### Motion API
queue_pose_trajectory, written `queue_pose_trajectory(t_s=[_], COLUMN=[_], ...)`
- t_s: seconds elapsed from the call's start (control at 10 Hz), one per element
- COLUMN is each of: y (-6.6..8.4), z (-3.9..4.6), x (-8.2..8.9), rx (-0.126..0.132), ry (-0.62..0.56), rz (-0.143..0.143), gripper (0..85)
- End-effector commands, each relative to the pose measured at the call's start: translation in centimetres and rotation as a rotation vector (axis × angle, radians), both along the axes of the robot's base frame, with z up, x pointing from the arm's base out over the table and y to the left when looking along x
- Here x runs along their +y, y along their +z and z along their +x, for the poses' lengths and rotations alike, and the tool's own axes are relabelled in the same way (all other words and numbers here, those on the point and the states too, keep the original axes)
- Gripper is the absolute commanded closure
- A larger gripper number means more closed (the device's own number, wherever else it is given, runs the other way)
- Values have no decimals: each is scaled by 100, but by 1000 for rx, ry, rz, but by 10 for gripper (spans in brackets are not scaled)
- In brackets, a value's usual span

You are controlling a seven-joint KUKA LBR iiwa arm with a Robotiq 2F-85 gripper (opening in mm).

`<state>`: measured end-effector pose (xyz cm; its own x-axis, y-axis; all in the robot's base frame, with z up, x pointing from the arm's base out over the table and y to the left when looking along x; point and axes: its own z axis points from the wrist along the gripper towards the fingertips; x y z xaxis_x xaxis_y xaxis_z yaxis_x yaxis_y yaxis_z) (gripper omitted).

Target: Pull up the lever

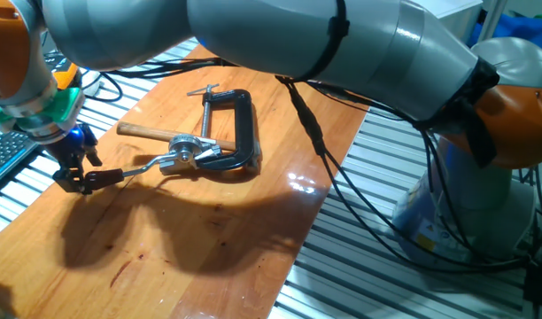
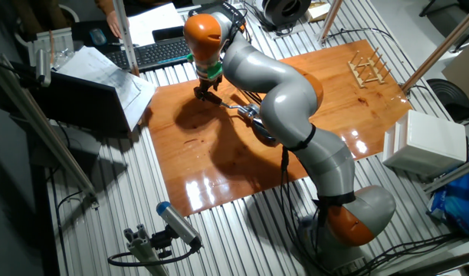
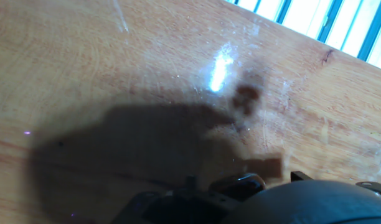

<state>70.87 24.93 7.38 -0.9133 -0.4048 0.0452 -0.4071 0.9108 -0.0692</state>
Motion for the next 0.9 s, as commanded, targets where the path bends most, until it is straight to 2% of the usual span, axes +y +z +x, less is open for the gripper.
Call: queue_pose_trajectory(t_s=[0.0,0.5,0.6,0.7,0.8], y=[-3,-29,-26,-23,-19], z=[-3,-14,-16,-18,-19], x=[3,-40,-38,-36,-34], rx=[0,-2,4,9,13], ry=[3,28,29,28,28], rz=[-3,-9,-8,-8,-5], gripper=[340,340,510,510,680])
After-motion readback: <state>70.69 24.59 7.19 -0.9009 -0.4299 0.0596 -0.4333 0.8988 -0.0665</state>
